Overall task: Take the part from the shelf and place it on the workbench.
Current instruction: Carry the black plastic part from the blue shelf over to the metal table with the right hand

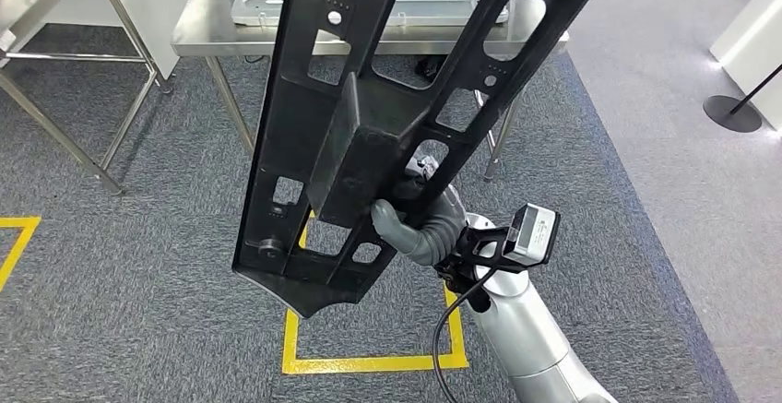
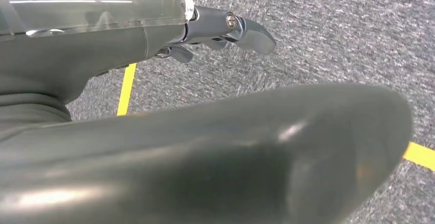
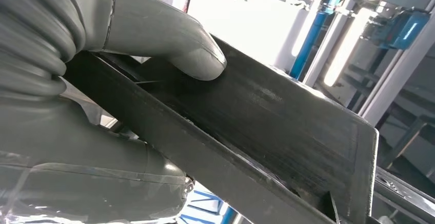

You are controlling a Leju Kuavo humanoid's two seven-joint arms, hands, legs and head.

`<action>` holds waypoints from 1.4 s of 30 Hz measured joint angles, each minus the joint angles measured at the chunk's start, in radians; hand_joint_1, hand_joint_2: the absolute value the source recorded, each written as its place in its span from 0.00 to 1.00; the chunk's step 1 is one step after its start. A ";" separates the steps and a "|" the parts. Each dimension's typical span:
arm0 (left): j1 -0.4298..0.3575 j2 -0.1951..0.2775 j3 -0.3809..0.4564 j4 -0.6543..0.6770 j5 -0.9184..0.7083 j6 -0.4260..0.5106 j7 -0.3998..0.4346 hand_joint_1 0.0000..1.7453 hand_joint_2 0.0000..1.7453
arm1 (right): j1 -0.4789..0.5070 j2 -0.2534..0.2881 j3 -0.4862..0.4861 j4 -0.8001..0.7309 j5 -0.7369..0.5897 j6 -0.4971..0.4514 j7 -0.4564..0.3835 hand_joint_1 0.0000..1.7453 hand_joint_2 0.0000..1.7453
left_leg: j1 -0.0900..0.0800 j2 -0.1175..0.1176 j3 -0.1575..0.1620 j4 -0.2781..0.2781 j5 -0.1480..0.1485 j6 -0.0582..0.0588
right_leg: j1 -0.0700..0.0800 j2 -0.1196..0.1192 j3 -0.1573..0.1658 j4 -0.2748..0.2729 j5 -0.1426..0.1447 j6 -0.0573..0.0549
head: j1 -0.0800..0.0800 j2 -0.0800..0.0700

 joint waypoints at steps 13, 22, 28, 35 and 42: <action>-0.001 0.002 -0.001 0.000 -0.006 0.000 -0.003 0.00 0.00 | 0.008 -0.005 -0.005 -0.010 0.004 -0.010 -0.004 1.00 1.00 | -0.002 0.010 0.050 -0.012 -0.044 -0.006 | 0.008 -0.035 -0.039 0.003 0.033 -0.012 | 0.000 0.000; 0.001 0.007 -0.004 0.000 -0.006 -0.002 -0.008 0.00 0.00 | 0.012 -0.003 -0.007 -0.020 0.003 -0.010 -0.004 1.00 1.00 | -0.006 0.009 -0.152 0.280 -0.085 -0.026 | 0.001 -0.021 0.080 -0.034 -0.037 -0.043 | -0.001 0.000; 0.005 0.011 -0.005 0.000 -0.006 -0.002 -0.007 0.00 0.00 | 0.012 -0.003 -0.006 -0.019 0.003 -0.010 -0.004 1.00 1.00 | -0.017 0.004 -0.083 0.014 0.083 0.000 | 0.006 -0.010 0.157 -0.041 -0.105 -0.020 | -0.001 0.000; 0.006 0.011 -0.005 0.000 -0.002 0.002 -0.010 0.00 0.00 | 0.010 -0.004 -0.007 -0.019 0.003 -0.010 -0.006 1.00 1.00 | -0.008 0.000 -0.003 -0.028 0.025 0.025 | -0.004 -0.020 -0.022 0.222 -0.132 0.014 | 0.000 0.000; 0.008 0.010 -0.005 0.000 0.000 0.005 -0.010 0.00 0.00 | 0.022 -0.009 -0.014 -0.013 0.002 -0.011 -0.007 1.00 1.00 | -0.009 -0.003 0.116 -0.029 -0.072 0.008 | -0.004 -0.036 -0.088 0.024 0.043 0.004 | 0.000 0.000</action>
